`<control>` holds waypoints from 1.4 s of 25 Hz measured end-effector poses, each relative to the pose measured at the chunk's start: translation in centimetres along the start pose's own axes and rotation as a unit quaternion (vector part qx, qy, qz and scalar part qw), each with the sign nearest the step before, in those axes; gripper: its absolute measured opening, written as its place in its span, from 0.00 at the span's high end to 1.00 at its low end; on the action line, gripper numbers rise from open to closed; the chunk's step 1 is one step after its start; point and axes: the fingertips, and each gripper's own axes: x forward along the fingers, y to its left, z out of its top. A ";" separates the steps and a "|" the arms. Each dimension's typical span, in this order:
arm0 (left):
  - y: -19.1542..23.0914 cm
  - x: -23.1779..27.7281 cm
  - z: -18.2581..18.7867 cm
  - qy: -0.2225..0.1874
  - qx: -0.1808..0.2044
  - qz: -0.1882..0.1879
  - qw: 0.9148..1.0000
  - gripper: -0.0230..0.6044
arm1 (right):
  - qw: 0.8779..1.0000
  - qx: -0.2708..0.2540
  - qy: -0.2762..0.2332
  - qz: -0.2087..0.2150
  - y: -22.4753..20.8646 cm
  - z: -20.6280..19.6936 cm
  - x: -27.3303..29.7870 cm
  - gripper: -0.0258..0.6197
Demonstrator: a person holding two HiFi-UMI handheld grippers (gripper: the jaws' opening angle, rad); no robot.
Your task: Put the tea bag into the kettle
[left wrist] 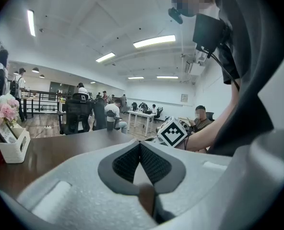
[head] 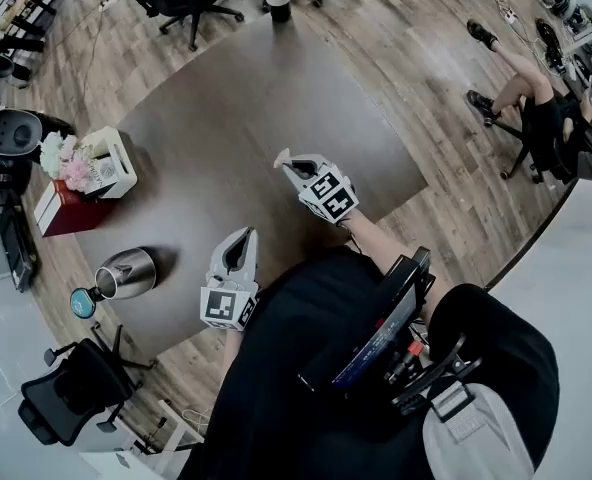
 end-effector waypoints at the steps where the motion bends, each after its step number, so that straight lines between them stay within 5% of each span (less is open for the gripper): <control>1: 0.0 -0.1 -0.1 -0.001 0.000 -0.001 1.000 0.96 | 1.000 -0.003 -0.006 0.007 1.0 0.4 -0.5 0.92; 18: 0.5 -3.0 -0.5 -0.020 -0.014 0.011 1.000 0.96 | 0.996 0.008 -0.059 0.070 10.0 4.8 -4.9 0.92; 35: 6.7 -11.3 0.4 -0.024 -0.001 0.019 1.000 0.96 | 0.994 0.008 -0.065 0.085 19.3 7.9 -0.9 0.92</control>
